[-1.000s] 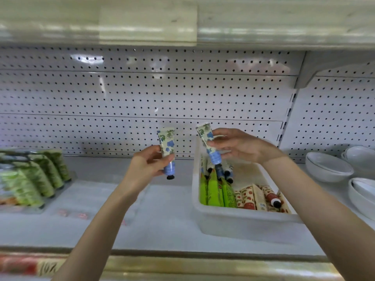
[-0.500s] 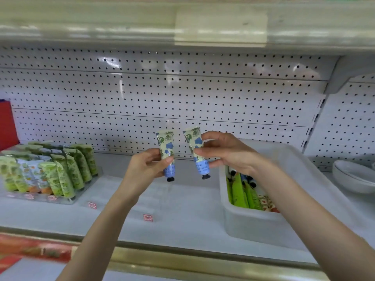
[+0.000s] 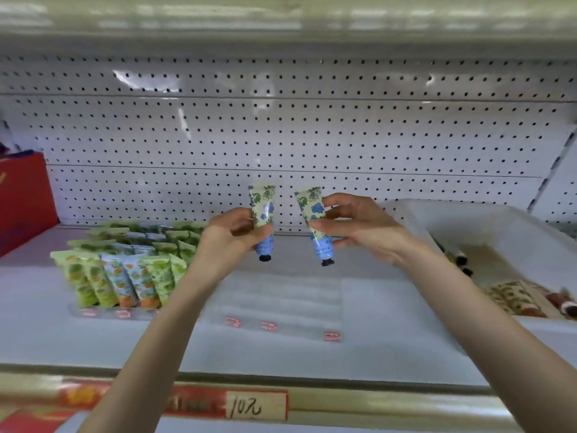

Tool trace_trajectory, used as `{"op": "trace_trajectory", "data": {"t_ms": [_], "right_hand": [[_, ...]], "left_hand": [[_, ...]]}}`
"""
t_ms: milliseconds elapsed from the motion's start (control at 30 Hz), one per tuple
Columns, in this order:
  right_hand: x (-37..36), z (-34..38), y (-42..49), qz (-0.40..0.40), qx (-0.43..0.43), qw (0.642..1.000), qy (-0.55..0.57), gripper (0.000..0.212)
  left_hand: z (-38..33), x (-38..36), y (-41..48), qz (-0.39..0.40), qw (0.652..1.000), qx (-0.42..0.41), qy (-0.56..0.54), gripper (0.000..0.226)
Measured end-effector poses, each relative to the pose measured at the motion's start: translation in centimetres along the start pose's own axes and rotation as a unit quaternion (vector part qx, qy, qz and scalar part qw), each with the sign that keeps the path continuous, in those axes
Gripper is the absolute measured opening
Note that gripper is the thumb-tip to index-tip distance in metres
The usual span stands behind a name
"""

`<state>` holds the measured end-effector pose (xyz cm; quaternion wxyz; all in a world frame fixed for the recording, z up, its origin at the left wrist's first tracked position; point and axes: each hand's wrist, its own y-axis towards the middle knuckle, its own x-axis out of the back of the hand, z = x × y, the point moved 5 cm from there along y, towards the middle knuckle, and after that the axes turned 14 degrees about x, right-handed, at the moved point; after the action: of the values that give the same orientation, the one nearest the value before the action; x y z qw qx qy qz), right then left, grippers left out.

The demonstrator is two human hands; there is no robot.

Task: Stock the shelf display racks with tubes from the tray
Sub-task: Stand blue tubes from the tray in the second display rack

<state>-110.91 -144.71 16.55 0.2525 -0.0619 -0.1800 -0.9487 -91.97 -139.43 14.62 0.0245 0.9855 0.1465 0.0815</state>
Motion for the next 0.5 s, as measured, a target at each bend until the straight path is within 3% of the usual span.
{"op": "trace_trajectory", "data": {"t_ms": [267,400,500], "right_hand": [[-5.5,-1.1,1.3,-0.069,-0.009,0.997,0.020,0.018],[-7.1,-1.6,1.4,-0.090,-0.010,0.996,0.021,0.027],[-7.5,-1.6,1.6,-0.105,-0.004,0.994,0.018,0.028]], "left_hand": [[0.4,5.9,1.8,0.028,0.994,-0.028,0.100,0.010],[-0.3,7.3,2.7,0.038,0.983,-0.036,0.173,0.024],[-1.4,7.5,3.3,0.087,0.974,-0.042,0.207,0.027]]}}
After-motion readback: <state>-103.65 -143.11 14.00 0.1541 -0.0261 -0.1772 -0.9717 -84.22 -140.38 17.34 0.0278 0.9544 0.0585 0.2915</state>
